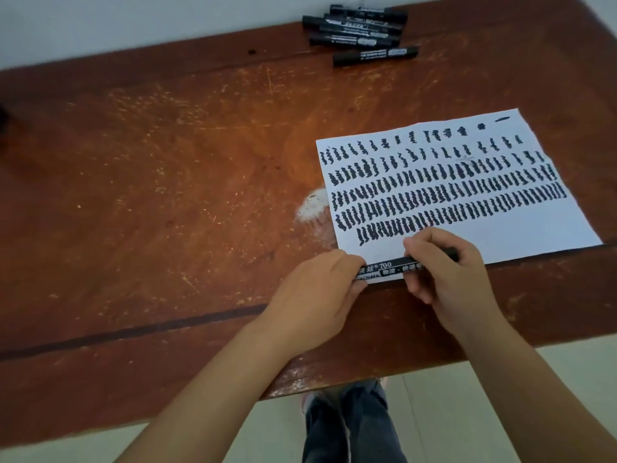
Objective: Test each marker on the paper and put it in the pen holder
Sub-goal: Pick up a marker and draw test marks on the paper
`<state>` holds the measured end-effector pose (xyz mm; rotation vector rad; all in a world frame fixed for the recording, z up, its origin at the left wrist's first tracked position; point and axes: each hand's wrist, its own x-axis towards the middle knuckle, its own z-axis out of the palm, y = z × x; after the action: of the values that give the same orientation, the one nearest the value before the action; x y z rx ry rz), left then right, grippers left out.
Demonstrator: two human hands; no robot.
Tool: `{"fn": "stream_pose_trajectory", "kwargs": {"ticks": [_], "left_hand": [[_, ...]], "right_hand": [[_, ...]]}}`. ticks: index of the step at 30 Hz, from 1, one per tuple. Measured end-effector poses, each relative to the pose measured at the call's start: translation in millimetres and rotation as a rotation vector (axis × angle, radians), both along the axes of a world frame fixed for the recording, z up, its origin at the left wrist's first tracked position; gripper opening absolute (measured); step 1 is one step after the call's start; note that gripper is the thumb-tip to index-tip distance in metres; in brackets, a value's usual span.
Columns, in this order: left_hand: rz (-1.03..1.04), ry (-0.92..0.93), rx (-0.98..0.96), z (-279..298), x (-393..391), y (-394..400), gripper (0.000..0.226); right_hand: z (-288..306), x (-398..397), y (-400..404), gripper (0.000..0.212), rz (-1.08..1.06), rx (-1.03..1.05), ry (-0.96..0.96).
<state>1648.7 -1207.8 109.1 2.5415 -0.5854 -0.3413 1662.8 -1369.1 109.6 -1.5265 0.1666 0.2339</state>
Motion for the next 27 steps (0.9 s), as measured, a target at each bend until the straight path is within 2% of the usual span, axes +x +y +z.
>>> {"fn": "stream_pose_trajectory", "kwargs": {"ticks": [2, 6, 8, 11, 13, 17, 19, 21, 24, 27], "left_hand": [[-0.018, 0.023, 0.024, 0.7, 0.9, -0.4, 0.026], [-0.025, 0.121, -0.077, 4.9, -2.3, -0.2, 0.023], [-0.062, 0.137, -0.122, 5.7, -4.9, -0.8, 0.027], [-0.120, 0.164, -0.200, 1.9, -4.4, 7.9, 0.034], [-0.145, 0.220, -0.247, 0.8, -3.6, 17.5, 0.035], [-0.147, 0.313, -0.326, -2.1, -0.8, 26.4, 0.023], [-0.144, 0.339, -0.413, -3.2, -0.2, 28.6, 0.020], [-0.095, 0.234, -0.456, 0.2, 0.7, 29.2, 0.026], [0.021, 0.018, -0.401, 8.0, 7.7, 26.1, 0.035], [0.070, -0.112, -0.255, 9.3, 8.1, 20.0, 0.045]], "right_hand": [[0.9, 0.0, -0.2, 0.022, 0.034, 0.011, 0.003], [4.3, 0.7, -3.6, 0.024, 0.101, 0.021, -0.022], [6.2, 1.5, -5.7, 0.020, 0.136, 0.016, -0.066], [5.3, 0.7, -5.5, 0.031, 0.210, 0.042, -0.126], [3.0, 0.0, -2.0, 0.030, 0.256, 0.046, -0.159], [4.9, 7.8, 3.6, 0.026, 0.296, 0.048, -0.197], [13.6, 12.8, 4.5, 0.028, 0.385, -0.014, -0.264], [23.9, 18.0, 5.1, 0.030, 0.431, -0.030, -0.312], [27.7, 26.1, 3.8, 0.027, 0.360, 0.043, -0.306], [16.1, 26.1, 3.6, 0.016, 0.281, 0.222, -0.157]]}}
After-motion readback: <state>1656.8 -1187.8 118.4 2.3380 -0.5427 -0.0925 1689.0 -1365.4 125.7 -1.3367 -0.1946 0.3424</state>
